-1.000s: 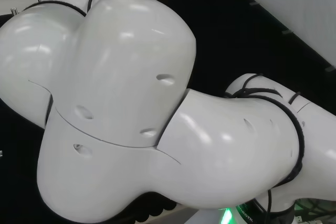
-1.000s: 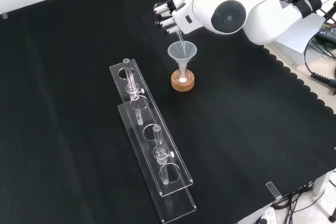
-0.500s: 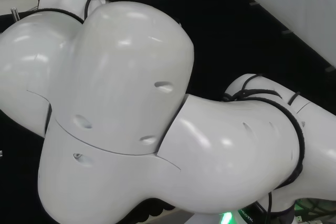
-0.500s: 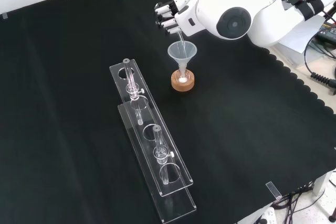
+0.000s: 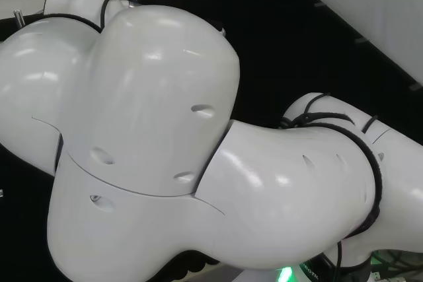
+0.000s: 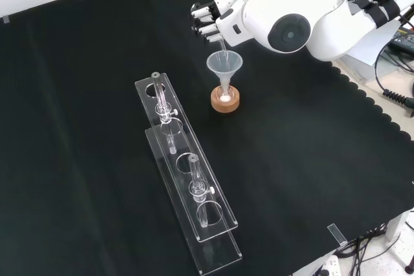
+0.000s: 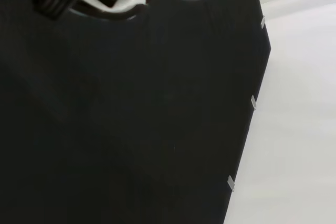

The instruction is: Pour all the NaCl from the weighing funnel into the round-bottom flask.

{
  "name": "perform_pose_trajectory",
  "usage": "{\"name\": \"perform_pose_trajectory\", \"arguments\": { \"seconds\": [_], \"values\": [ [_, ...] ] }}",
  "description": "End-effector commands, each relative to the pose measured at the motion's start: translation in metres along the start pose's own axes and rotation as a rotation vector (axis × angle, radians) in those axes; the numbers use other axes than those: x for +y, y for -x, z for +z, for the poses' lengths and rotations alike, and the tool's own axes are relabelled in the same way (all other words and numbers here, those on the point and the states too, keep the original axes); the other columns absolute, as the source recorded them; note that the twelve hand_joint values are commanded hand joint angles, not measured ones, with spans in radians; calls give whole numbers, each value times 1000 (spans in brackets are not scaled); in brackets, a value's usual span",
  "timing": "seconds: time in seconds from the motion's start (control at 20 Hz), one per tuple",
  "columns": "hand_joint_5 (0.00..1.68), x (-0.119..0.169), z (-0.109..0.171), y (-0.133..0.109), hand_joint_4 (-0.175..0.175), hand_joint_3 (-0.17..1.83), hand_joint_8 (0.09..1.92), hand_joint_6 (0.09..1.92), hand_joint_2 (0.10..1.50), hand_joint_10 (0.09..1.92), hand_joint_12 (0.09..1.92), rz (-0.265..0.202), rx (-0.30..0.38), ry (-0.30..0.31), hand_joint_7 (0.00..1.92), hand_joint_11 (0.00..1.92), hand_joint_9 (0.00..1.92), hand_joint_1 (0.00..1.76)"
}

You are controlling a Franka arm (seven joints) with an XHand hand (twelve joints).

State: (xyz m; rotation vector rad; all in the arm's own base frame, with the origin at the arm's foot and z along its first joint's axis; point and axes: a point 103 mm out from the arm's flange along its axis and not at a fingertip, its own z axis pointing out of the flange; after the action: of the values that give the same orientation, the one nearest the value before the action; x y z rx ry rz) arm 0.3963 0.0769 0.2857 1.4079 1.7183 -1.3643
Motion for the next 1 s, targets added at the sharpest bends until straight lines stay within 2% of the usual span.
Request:
{"name": "perform_pose_trajectory", "arguments": {
  "seconds": [0.05, 0.4, 1.0],
  "values": [
    [1089, 1, 0, -1, 175, 861, 642, 1089, 649, 388, 1126, -1, -12, 2, 699, 764, 1045, 1076],
    [1089, 2, -4, -3, 175, 861, 642, 1089, 649, 387, 1124, 0, -35, -1, 698, 764, 1045, 1076],
    [1089, 0, -5, -1, 175, 861, 643, 1089, 649, 386, 1121, 9, -29, -6, 698, 764, 1045, 1076]
  ]
}}
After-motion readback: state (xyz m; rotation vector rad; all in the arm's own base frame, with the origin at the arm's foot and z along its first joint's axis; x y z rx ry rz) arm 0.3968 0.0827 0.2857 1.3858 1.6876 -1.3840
